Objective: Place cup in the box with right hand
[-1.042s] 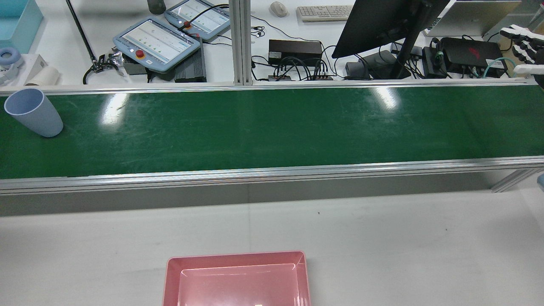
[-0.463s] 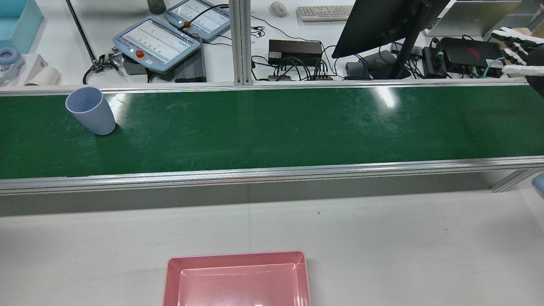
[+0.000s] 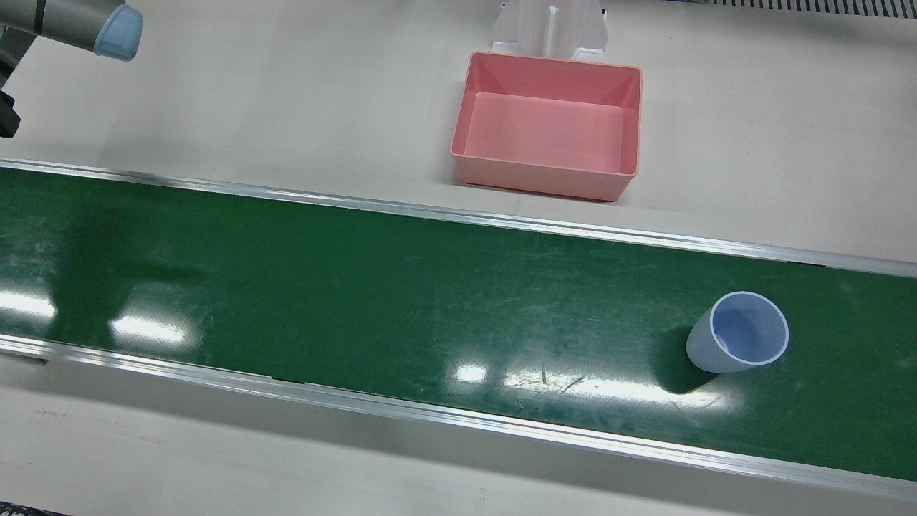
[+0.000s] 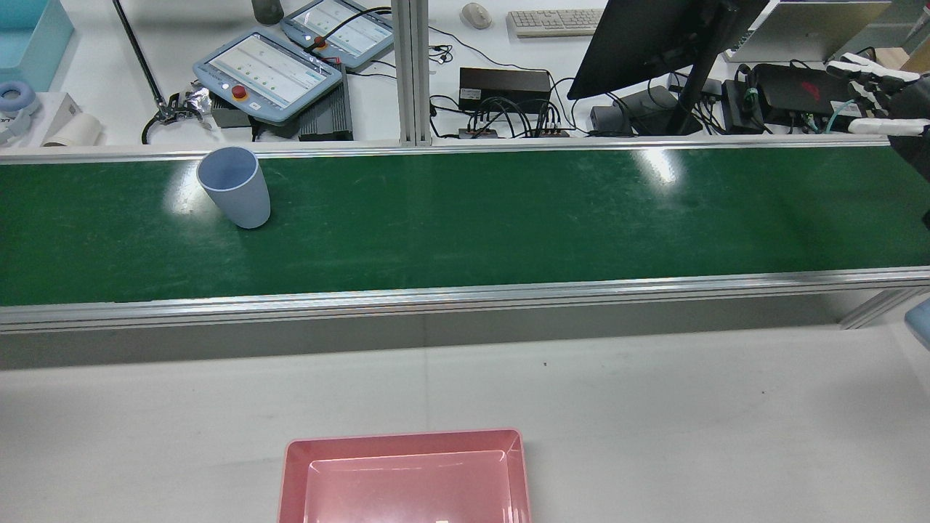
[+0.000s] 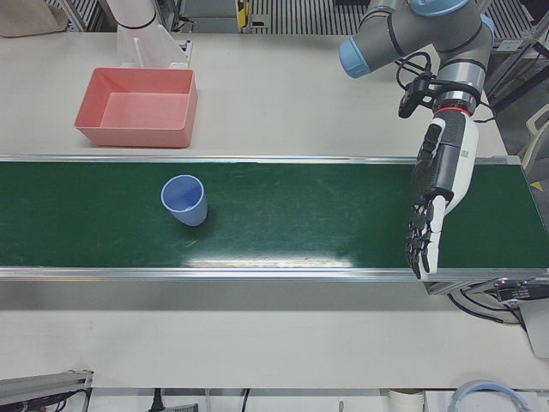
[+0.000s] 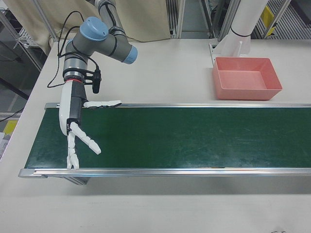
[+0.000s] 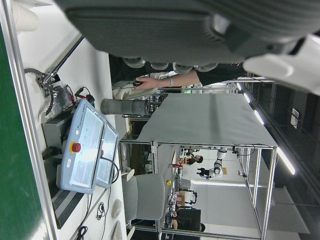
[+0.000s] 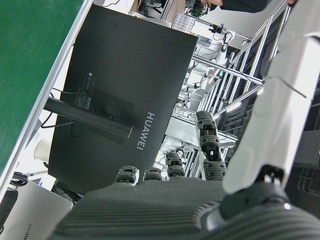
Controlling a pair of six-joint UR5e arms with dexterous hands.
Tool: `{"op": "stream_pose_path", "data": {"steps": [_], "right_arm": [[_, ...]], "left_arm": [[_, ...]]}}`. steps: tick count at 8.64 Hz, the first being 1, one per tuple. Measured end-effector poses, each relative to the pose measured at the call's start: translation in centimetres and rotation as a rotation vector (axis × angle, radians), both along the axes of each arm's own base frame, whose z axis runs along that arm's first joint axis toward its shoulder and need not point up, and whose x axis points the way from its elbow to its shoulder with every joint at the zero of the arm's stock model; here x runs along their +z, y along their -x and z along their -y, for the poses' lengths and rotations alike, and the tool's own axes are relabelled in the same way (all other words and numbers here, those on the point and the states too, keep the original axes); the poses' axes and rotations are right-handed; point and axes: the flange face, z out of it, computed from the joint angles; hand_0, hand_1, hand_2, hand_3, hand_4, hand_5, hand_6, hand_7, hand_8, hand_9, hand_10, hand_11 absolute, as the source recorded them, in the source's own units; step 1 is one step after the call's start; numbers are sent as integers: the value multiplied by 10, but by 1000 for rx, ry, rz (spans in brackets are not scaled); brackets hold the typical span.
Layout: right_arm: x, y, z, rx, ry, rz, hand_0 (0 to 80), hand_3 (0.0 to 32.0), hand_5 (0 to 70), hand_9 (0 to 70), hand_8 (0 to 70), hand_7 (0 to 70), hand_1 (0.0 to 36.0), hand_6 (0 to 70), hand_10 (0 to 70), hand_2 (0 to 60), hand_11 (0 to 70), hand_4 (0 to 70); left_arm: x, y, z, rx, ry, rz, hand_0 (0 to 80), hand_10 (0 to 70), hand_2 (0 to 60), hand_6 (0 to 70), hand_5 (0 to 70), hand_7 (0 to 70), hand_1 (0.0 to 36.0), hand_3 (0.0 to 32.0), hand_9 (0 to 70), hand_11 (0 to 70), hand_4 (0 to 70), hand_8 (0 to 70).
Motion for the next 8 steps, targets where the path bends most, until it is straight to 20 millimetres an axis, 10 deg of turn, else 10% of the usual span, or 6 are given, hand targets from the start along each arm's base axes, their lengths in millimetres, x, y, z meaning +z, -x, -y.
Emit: {"op": "stream_pose_path", "data": {"steps": [6, 8], "right_arm": [[-3, 1, -6, -5, -6, 8, 489, 36, 49, 52, 10, 146, 151, 35, 20, 119, 47, 90], [-1, 4, -9, -13, -3, 4, 501, 42, 48, 52, 11, 145, 122, 34, 21, 12, 48, 123]], "left_arm": [[0, 0, 0, 0, 0, 0, 0, 0, 0, 0, 0, 0, 0, 0, 0, 0, 0, 0], [0, 0, 0, 0, 0, 0, 0, 0, 0, 0, 0, 0, 0, 0, 0, 0, 0, 0]]}}
